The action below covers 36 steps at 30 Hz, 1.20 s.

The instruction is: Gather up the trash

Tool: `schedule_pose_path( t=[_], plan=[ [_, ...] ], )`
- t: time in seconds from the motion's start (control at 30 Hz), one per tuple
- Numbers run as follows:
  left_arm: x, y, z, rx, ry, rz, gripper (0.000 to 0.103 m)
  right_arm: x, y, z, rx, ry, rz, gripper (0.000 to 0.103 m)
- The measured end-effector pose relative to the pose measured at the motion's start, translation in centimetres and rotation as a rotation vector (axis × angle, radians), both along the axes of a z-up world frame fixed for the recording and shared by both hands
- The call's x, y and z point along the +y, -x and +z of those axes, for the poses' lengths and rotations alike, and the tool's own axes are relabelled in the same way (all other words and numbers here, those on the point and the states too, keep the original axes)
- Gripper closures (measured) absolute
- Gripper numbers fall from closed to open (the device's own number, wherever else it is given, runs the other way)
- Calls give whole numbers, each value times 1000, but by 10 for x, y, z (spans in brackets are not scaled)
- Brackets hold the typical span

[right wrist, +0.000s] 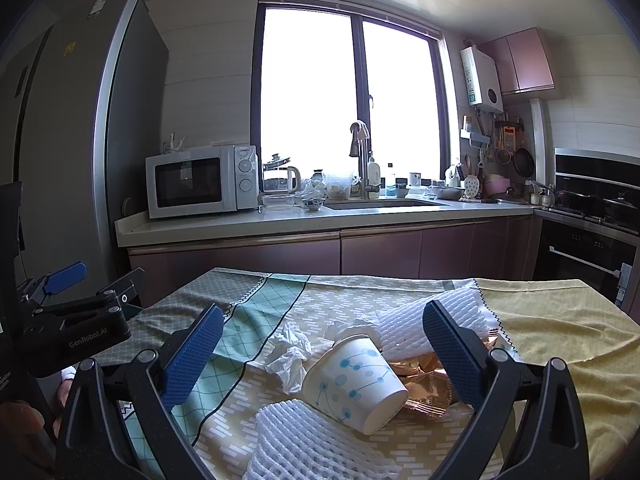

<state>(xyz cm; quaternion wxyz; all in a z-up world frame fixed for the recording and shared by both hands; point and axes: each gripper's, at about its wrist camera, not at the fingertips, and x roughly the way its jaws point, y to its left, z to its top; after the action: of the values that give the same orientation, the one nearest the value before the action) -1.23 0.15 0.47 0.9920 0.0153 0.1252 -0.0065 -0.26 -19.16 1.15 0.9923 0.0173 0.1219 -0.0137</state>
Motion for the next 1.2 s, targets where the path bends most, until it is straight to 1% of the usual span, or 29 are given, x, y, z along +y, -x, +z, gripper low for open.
schedule_pose_path(
  t=[1.2],
  plan=[
    [-2, 5, -2, -11, 4, -6, 6, 0, 1, 3, -3, -11, 14, 7]
  ],
)
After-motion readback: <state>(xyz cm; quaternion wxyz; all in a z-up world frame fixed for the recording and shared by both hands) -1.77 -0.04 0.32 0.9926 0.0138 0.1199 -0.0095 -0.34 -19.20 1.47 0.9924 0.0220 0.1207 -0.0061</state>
